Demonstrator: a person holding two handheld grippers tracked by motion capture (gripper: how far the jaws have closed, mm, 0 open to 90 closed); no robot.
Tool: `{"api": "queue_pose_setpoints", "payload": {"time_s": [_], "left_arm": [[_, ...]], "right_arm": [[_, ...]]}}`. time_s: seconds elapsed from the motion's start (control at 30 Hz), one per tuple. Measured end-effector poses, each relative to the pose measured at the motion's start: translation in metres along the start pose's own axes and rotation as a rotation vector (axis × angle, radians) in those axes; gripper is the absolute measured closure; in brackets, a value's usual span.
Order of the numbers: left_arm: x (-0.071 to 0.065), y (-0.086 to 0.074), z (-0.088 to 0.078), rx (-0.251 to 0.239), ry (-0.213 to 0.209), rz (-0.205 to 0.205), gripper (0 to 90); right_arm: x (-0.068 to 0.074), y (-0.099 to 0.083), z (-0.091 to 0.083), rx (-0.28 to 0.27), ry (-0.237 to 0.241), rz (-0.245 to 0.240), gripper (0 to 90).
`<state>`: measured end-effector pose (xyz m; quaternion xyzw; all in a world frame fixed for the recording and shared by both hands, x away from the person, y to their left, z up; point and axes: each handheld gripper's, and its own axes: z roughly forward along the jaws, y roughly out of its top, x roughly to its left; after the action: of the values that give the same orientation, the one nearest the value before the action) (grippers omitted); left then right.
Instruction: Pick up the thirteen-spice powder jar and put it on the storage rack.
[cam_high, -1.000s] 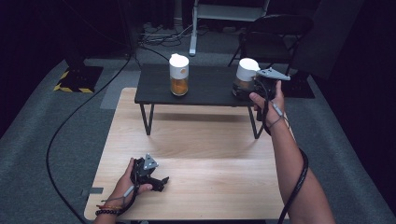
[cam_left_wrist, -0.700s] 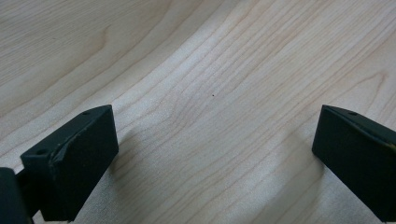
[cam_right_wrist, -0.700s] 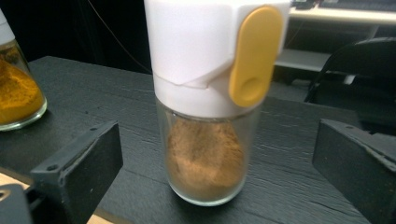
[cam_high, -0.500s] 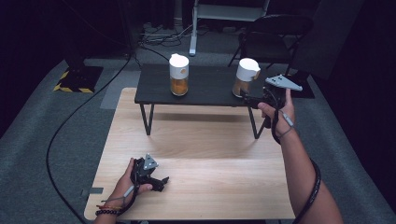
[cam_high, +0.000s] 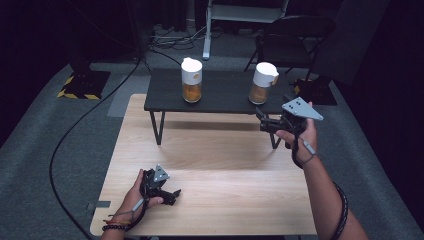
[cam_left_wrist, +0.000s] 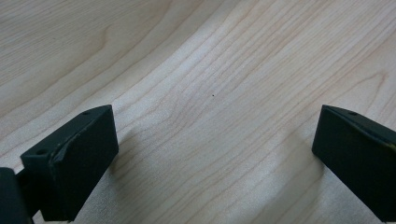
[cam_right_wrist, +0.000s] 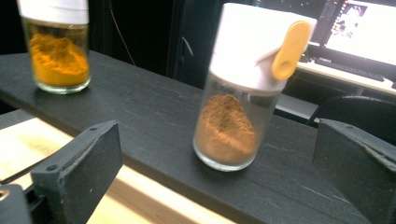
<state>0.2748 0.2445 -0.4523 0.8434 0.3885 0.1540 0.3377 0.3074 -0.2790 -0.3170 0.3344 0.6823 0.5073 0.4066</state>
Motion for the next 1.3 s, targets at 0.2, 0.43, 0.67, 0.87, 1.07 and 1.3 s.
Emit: {"api": "queue_pose_setpoints", "payload": {"time_s": [0.2,0.43,0.67,0.87,1.07,1.3], "left_arm": [[0.0,0.0,0.0,0.0,0.0,0.0,0.5],[0.0,0.0,0.0,0.0,0.0,0.0,0.4],[0.0,0.0,0.0,-0.001,0.0,0.0,0.5],[0.0,0.0,0.0,-0.001,0.0,0.0,0.4],[0.0,0.0,0.0,0.0,0.0,-0.001,0.4],[0.0,0.0,0.0,0.0,0.0,0.0,0.4]], "right_arm": [[0.006,-0.011,-0.006,-0.018,0.015,-0.039,1.4],[0.014,-0.025,-0.011,-0.023,0.034,-0.104,1.4],[0.019,-0.041,-0.015,-0.019,0.047,-0.127,1.4],[0.022,-0.053,-0.018,-0.006,0.069,-0.156,1.4],[0.026,-0.066,-0.021,0.009,0.09,-0.183,1.4],[0.036,-0.08,-0.024,0.046,0.111,-0.23,1.4]]}}
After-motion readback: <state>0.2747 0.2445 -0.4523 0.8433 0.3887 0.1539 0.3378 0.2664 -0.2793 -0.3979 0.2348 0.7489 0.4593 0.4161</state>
